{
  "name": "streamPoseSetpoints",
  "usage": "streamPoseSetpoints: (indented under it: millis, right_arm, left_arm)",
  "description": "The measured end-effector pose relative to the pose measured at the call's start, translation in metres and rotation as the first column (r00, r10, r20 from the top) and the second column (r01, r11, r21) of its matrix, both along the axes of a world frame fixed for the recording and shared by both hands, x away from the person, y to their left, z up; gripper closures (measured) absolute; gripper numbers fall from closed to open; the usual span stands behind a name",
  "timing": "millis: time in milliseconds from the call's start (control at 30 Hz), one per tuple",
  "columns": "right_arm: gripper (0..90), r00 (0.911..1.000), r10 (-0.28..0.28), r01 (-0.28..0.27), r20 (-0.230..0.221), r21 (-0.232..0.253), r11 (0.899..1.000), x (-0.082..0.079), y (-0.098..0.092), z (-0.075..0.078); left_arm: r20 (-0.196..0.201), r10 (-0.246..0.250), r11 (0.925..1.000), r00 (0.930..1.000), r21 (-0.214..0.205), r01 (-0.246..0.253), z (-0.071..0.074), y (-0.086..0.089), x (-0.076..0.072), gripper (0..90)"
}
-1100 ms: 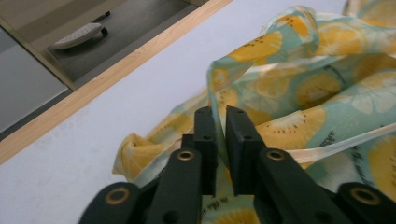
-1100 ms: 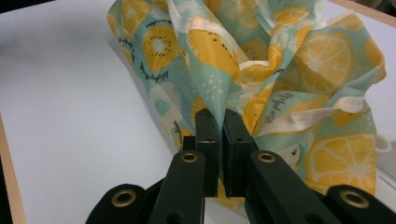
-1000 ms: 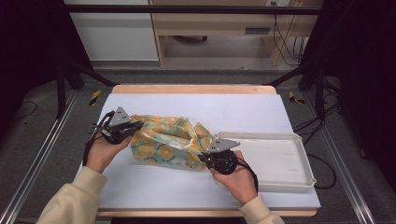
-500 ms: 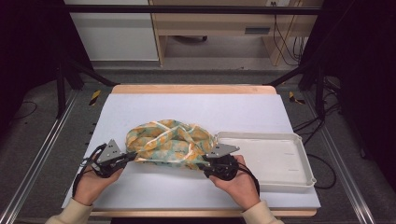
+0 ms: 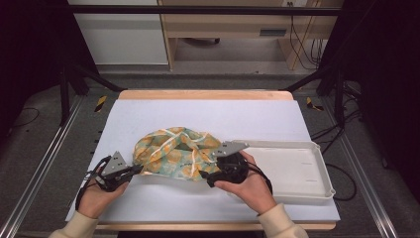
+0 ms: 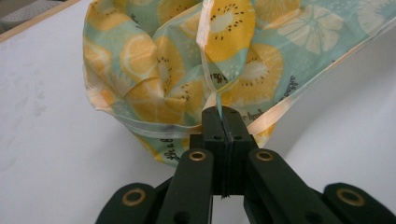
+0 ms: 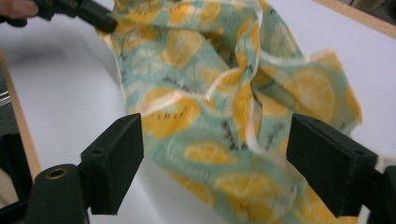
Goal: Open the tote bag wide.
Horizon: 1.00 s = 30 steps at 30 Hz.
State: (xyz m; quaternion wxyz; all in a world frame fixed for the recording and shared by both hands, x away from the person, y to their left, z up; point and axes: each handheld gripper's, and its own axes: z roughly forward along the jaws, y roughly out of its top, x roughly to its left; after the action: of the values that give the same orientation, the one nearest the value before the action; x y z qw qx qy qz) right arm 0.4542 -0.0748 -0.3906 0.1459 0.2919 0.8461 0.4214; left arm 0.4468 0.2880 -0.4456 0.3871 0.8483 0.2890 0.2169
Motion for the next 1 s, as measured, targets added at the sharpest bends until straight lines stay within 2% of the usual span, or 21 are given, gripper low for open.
streamPoseSetpoints:
  millis: [67,100,133,167,200,267,300,333,367,400,433,467,533,567,600,700,733,867,1000]
  right_arm:
    - [25.3,1.0,-0.001,0.001,-0.004,0.002,1.0,0.006,0.004,0.002]
    - [30.0,0.9999,-0.009,0.009,-0.008,-0.004,1.0,0.018,0.013,0.003]
    - [30.0,0.9999,-0.009,0.009,-0.008,-0.004,1.0,0.018,0.013,0.003]
    - [33.7,0.9998,-0.017,0.017,-0.008,-0.01,1.0,0.023,0.016,0.003]
    - [39.3,0.9991,-0.036,0.036,-0.021,-0.017,0.999,0.038,0.025,0.0]
    - [42.5,0.9985,-0.047,0.046,-0.028,-0.021,0.999,0.042,0.028,-0.001]
    - [49.7,0.9973,-0.063,0.061,-0.037,-0.046,0.997,0.053,0.036,-0.007]
    - [49.7,0.9973,-0.063,0.061,-0.037,-0.046,0.997,0.053,0.036,-0.007]
    - [54.6,0.9966,-0.068,0.066,-0.046,-0.049,0.997,0.055,0.038,-0.009]
    - [69.1,0.9964,-0.067,0.063,-0.053,-0.064,0.996,0.06,0.041,-0.015]
    - [72.9,0.9964,-0.064,0.061,-0.055,-0.062,0.996,0.06,0.041,-0.015]
    - [78.4,0.9966,-0.057,0.054,-0.06,-0.059,0.997,0.059,0.041,-0.016]
    - [84.6,0.9987,-0.041,0.04,-0.028,-0.04,0.998,0.053,0.038,-0.013]
    - [84.6,0.9987,-0.041,0.04,-0.028,-0.04,0.998,0.053,0.038,-0.013]
    - [87.4,0.9999,-0.01,0.01,-0.007,0.003,1.0,0.041,0.033,-0.009]
    - [89.5,0.999,0.041,-0.042,0.018,0.021,0.999,0.023,0.024,-0.008]
    - [89.5,0.999,0.041,-0.042,0.018,0.021,0.999,0.023,0.024,-0.008]
    - [90.0,0.9941,0.107,-0.108,0.019,0.06,0.992,-0.006,0.01,-0.018]
    - [90.0,0.9875,0.157,-0.157,-0.009,0.036,0.987,-0.03,0.0,-0.036]
  left_arm:
    - [-0.001,-0.003,1.0,1.0,0.003,0.003,0.0,-0.001,0.0,90.0]
    - [-0.002,-0.005,1.0,1.0,0.002,0.005,0.0,-0.001,0.0,90.0]
    - [-0.002,-0.007,1.0,1.0,0.002,0.007,0.0,-0.001,-0.001,90.0]
    - [-0.001,-0.008,1.0,1.0,0.001,0.008,0.0,-0.002,-0.001,90.0]
    - [-0.001,-0.011,0.9999,0.9999,-0.001,0.011,0.0,-0.002,-0.001,89.9]
    - [-0.001,-0.015,0.9999,0.9999,-0.001,0.015,0.0,-0.002,-0.001,89.9]
    - [-0.005,-0.019,0.9998,0.9998,0.0,0.019,0.0,-0.002,-0.001,90.0]
    - [-0.005,-0.021,0.9998,0.9998,0.002,0.021,0.0,-0.003,-0.001,90.0]
    - [-0.006,-0.024,0.9997,0.9997,0.005,0.024,-0.001,-0.003,-0.001,90.0]
    - [-0.01,-0.028,0.9996,0.9996,0.004,0.028,-0.001,-0.003,-0.001,89.9]
    - [-0.012,-0.029,0.9996,0.9995,0.004,0.03,-0.001,-0.004,-0.001,89.9]
    - [-0.011,-0.029,0.9995,0.9995,0.008,0.029,-0.002,-0.004,-0.001,90.0]
    - [-0.014,-0.029,0.9995,0.9995,0.009,0.029,-0.002,-0.004,-0.001,89.9]
    - [-0.014,-0.029,0.9995,0.9995,0.009,0.029,-0.002,-0.004,-0.001,89.9]
    - [-0.016,-0.029,0.9995,0.9994,0.011,0.029,-0.003,-0.004,-0.001,89.9]
    - [-0.024,-0.027,0.9995,0.9993,0.018,0.027,-0.006,-0.006,0.0,89.6]
    - [-0.024,-0.027,0.9995,0.9993,0.018,0.027,-0.006,-0.006,0.0,89.6]
    - [-0.024,-0.027,0.9993,0.9994,0.027,0.027,-0.007,-0.011,0.0,89.5]
    - [-0.018,-0.013,0.9994,0.9998,0.031,0.013,-0.008,-0.011,0.0,89.3]
